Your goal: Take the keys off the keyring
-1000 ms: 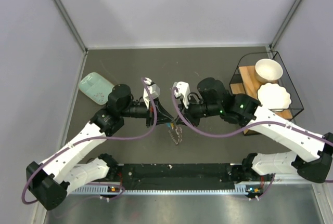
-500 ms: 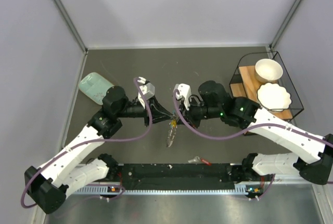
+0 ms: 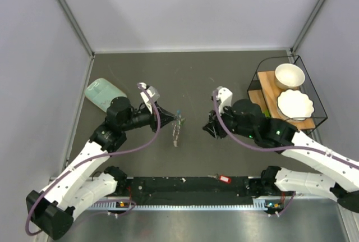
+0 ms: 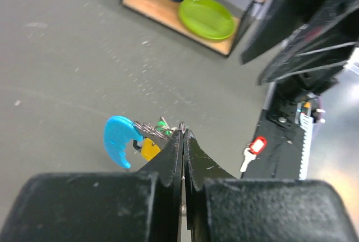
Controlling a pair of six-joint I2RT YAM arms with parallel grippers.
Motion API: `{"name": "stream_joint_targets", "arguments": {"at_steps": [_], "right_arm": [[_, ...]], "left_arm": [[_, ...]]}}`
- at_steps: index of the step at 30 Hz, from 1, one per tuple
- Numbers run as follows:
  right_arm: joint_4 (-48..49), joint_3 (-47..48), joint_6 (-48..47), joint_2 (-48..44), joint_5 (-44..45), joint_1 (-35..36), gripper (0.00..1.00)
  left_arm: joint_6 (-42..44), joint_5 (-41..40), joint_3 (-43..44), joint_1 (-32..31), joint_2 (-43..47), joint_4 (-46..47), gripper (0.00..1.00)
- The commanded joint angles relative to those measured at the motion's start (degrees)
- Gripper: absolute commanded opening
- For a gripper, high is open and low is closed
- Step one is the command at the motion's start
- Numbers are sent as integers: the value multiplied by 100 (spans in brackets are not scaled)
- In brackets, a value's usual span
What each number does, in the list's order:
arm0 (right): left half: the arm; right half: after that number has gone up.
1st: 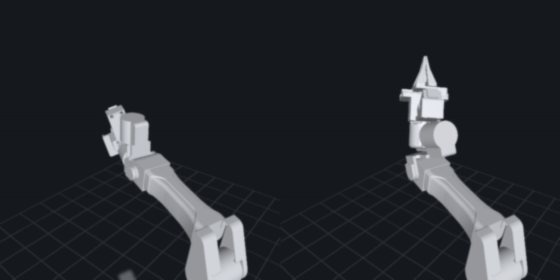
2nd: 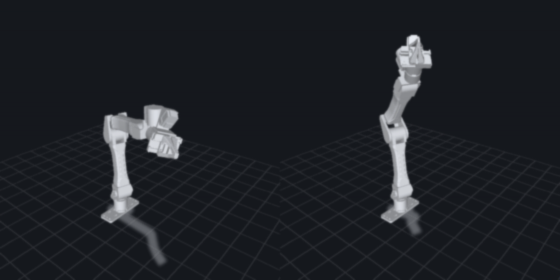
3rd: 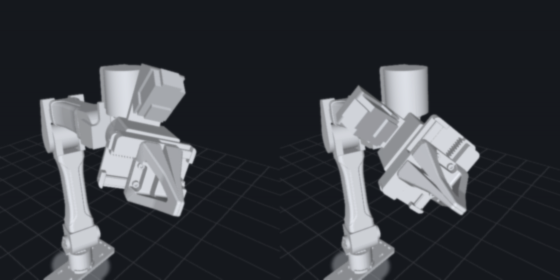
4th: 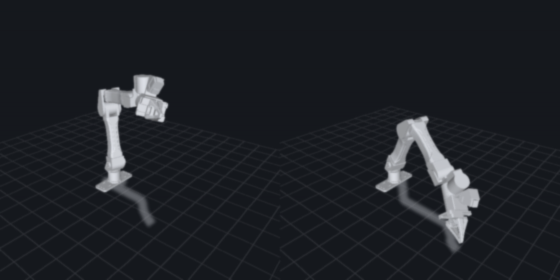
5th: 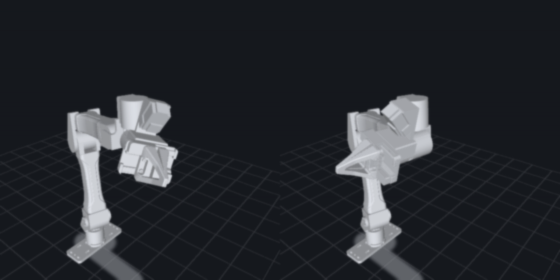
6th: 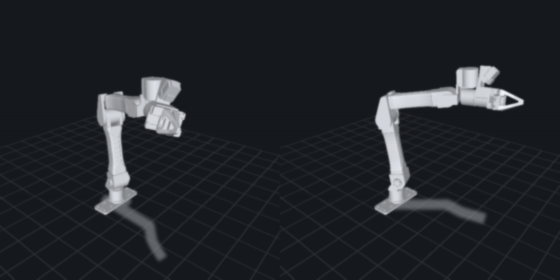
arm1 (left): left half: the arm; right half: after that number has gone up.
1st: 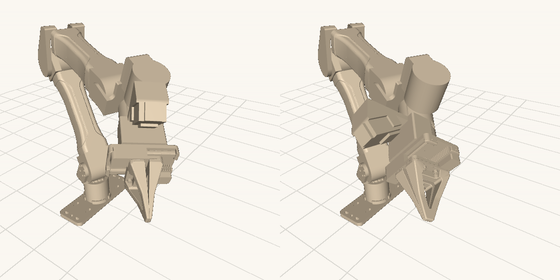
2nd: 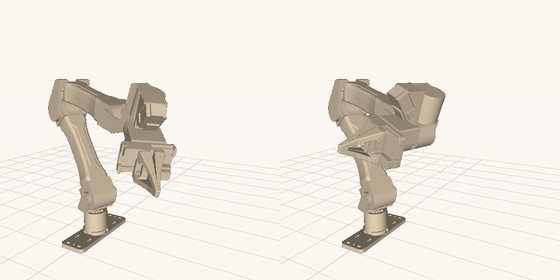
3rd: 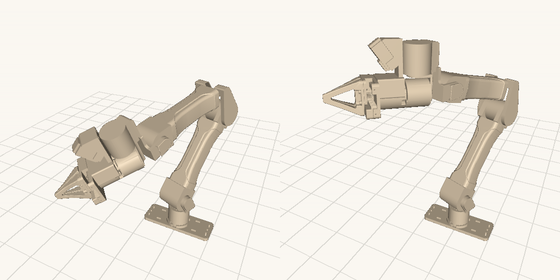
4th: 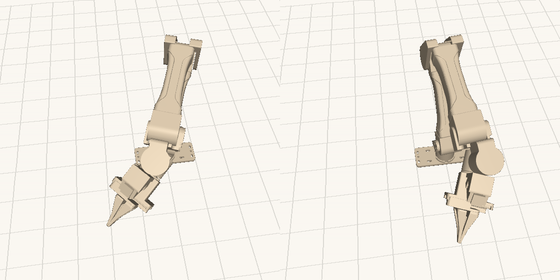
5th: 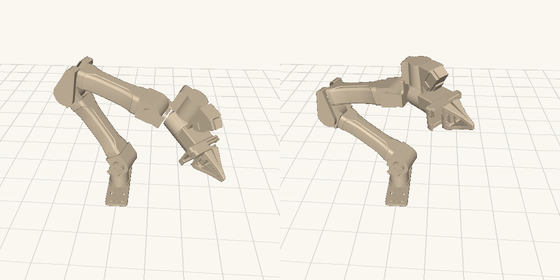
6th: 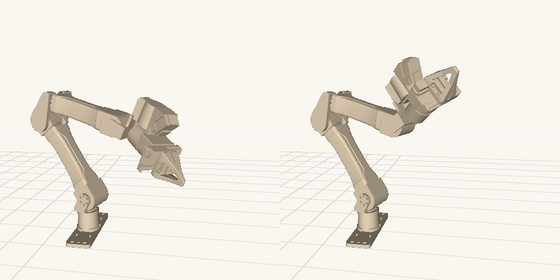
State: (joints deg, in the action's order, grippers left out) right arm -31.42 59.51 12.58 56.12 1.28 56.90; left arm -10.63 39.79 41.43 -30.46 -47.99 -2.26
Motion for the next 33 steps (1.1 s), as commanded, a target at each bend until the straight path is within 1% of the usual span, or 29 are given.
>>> {"name": "stream_joint_targets", "arguments": {"at_steps": [1,2,3,4,5,8,9,10,13,18,25,33], "right_arm": [[-13,-753,1174,-592,585,-39,36],[-257,-878,1298,-663,514,-30,36],[-416,-975,1587,-742,496,-39,35],[-600,-1133,1764,-734,505,-30,35],[-1011,-1186,1940,-699,488,-30,35],[-1313,-1415,2476,-436,-109,-30,34],[-1419,-1494,2791,-348,-441,-4,34],[-1446,-1669,2933,-312,-514,40,34],[-1490,-2011,3503,-303,-453,435,35],[-1534,-2504,4251,-242,-453,699,38],[-1359,-2865,4490,-66,-154,725,38],[-603,-3024,4657,416,-260,726,37]], "left_arm": [[237,-1191,-47,101,272,-423,0],[263,-1358,-30,101,316,-502,0],[272,-1812,-4,110,325,-573,0],[290,-1991,31,110,334,-643,0],[316,-2158,93,119,334,-783,0],[325,-2686,102,119,447,-828,0],[325,-2818,102,119,483,-855,0],[334,-3019,102,119,518,-864,0],[395,-3047,85,119,597,-942,0],[421,-3205,93,119,782,-1039,0],[431,-3320,76,119,966,-1004,0],[457,-3320,67,119,1011,-987,0]]}}
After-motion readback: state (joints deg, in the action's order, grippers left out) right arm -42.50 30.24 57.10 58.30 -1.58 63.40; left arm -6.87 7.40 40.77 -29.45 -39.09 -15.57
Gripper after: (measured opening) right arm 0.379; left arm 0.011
